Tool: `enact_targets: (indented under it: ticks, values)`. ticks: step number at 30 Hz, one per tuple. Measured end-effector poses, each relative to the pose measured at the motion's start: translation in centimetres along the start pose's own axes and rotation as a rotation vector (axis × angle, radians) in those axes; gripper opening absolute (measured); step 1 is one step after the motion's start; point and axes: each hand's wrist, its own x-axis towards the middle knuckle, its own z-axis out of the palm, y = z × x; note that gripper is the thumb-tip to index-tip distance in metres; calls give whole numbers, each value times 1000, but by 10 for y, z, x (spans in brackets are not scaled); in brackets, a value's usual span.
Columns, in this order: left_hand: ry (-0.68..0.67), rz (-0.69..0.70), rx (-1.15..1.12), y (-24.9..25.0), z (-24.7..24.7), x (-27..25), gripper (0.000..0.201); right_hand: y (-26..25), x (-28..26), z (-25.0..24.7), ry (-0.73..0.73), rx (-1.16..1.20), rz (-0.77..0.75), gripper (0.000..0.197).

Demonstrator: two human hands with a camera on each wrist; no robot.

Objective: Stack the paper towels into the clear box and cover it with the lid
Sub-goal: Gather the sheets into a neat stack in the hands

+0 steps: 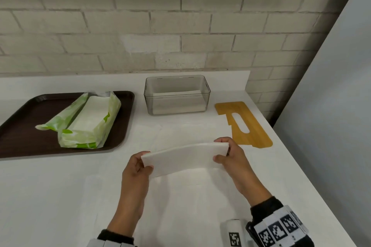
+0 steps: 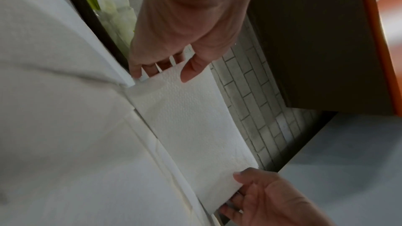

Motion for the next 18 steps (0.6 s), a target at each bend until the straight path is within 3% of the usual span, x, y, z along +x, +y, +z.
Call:
enact_targets:
  ticks: [7, 11, 14, 18]
  values:
    - [9, -25, 22, 5, 13, 2, 27, 5, 3, 6, -1, -40, 27, 35]
    - [28, -10, -5, 13, 14, 2, 33, 5, 2, -2, -6, 31, 20, 39]
    - [15, -49, 30, 10, 14, 2, 27, 13, 1, -1, -59, -107, 78, 35]
    - [-14, -61, 2, 14, 4, 4, 20, 1, 3, -8, -4, -126, 2, 19]
